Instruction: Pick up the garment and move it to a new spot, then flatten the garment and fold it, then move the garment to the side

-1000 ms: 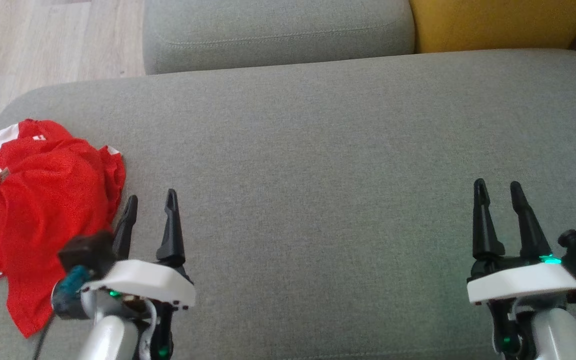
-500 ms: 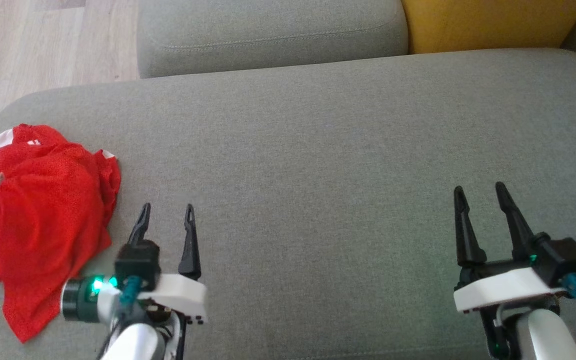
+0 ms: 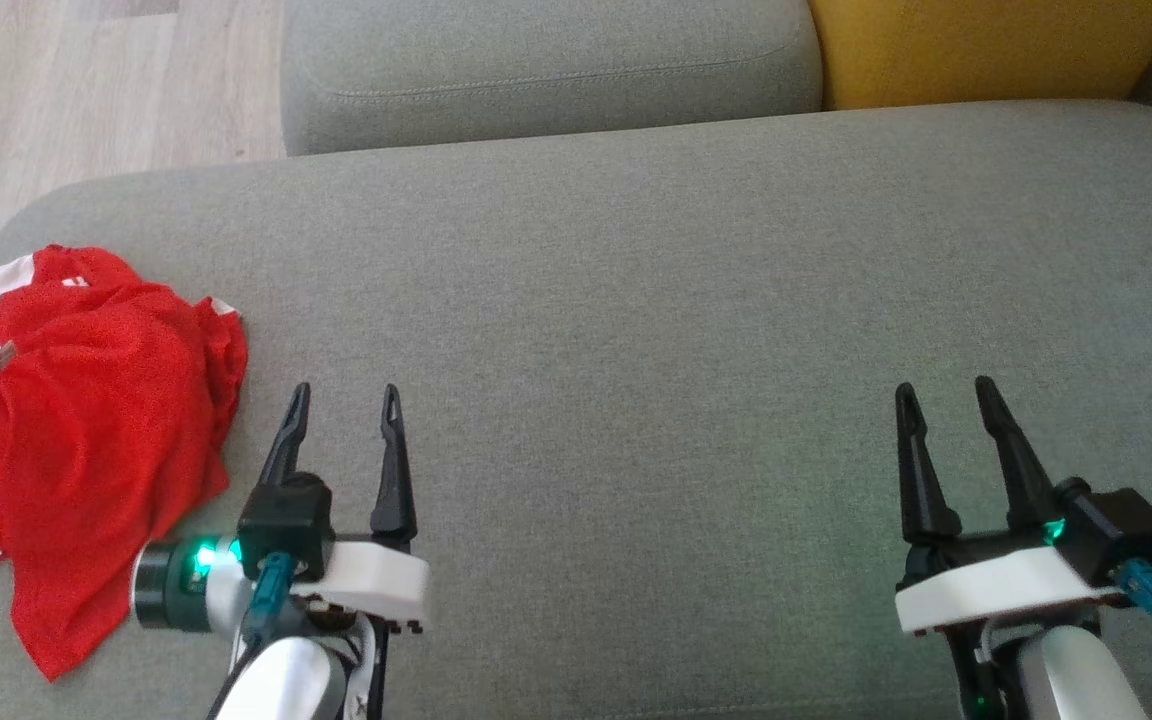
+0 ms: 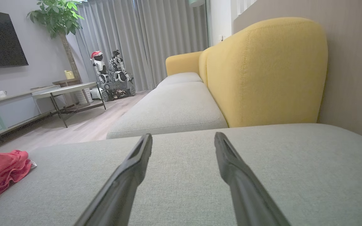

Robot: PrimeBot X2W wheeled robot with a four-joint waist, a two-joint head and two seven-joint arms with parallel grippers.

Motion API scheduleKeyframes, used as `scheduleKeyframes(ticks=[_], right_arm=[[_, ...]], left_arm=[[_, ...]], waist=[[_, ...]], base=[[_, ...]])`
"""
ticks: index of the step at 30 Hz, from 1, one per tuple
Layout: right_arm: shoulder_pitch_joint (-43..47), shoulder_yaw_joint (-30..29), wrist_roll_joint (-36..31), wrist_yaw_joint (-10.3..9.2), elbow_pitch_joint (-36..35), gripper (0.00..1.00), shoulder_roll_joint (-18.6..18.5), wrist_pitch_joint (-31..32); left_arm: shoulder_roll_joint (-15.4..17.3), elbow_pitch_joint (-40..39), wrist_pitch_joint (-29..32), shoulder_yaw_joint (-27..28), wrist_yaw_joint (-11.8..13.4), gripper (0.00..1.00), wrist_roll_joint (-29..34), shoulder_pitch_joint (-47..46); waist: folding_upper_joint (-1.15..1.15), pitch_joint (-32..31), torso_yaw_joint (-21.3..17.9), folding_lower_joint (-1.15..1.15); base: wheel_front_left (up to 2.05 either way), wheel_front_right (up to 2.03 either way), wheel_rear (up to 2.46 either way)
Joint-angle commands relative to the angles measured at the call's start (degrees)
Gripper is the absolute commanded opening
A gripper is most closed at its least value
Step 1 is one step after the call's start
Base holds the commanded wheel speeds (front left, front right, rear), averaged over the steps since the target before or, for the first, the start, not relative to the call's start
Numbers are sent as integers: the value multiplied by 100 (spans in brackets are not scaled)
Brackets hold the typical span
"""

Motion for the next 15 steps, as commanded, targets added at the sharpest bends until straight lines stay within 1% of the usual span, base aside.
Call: scheduleKeyframes(ticks=[1,6,12,15], right_arm=[[-270,144,-38,12,-147,100,-49,-98],[-271,177,158,13,43,100,-51,-183],[-293,254,-145,13,174,100,-53,-280],[-305,278,-149,13,212,100,-53,-280]], left_arm=[[38,-212,-73,242,-12,100,96,-144],[-112,-47,-156,457,-300,100,205,58],[-301,220,-252,609,-526,100,684,137],[-409,274,-252,730,-649,100,784,171]], waist=[[0,-4,3,0],[0,-18,17,0],[0,-47,17,0],[0,-60,5,0]], base=[[0,0,0],[0,0,0],[0,0,0],[0,0,0]])
